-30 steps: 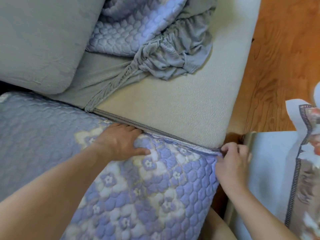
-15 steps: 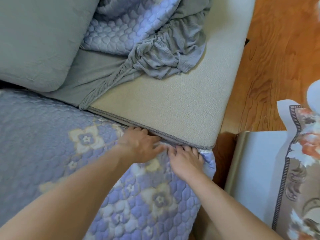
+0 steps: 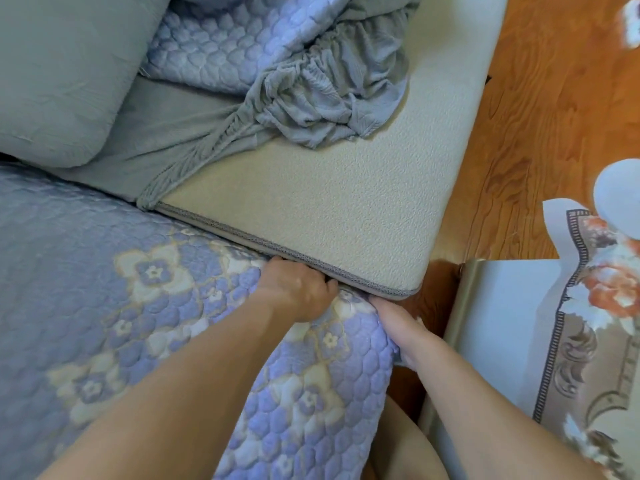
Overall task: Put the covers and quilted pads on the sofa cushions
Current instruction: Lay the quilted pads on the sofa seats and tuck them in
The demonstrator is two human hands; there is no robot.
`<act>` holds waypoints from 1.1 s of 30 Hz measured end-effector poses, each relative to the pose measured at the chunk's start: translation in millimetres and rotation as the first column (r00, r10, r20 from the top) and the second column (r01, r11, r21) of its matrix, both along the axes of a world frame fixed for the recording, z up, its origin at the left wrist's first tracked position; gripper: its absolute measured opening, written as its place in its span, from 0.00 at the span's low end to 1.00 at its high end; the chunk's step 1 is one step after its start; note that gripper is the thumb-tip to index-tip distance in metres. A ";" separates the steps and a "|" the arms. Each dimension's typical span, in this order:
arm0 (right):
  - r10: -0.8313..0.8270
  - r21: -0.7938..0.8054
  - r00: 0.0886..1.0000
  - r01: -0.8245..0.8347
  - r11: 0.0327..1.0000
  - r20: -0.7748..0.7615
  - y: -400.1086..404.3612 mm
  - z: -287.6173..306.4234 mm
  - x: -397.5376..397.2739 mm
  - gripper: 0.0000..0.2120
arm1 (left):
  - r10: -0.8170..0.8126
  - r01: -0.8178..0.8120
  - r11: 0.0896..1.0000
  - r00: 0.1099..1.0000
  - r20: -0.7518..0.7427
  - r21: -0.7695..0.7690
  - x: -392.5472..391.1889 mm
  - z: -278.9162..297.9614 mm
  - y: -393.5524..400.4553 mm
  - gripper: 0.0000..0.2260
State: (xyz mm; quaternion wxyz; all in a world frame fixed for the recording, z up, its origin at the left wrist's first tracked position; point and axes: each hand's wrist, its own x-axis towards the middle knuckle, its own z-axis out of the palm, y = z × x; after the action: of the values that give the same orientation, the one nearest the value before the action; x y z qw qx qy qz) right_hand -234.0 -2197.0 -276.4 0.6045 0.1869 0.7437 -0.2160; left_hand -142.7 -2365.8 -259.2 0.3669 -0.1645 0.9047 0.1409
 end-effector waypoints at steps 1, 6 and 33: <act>0.011 0.011 1.000 -0.011 1.000 0.006 2.6 -2.7 0.7 0.24 | 0.010 -0.011 0.999 1.000 -0.020 -0.034 -0.5 0.0 4.4 0.19; 0.516 0.274 0.654 -0.442 0.854 -0.554 5.4 16.9 20.0 0.18 | 0.321 -0.373 0.921 0.889 -0.325 -0.110 39.5 9.1 48.6 0.22; 0.459 0.491 -0.857 -0.511 -0.706 -0.232 -19.5 123.1 238.8 0.28 | 0.924 -0.937 -0.315 -0.267 0.272 0.150 314.2 93.0 367.1 0.34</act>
State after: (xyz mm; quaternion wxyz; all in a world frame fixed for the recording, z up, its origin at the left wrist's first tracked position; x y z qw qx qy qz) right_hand 4.9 -2216.5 -153.4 0.1591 -0.7250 0.5267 0.4143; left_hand 171.4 -1998.7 -166.1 0.1465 -0.7619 0.3688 0.5119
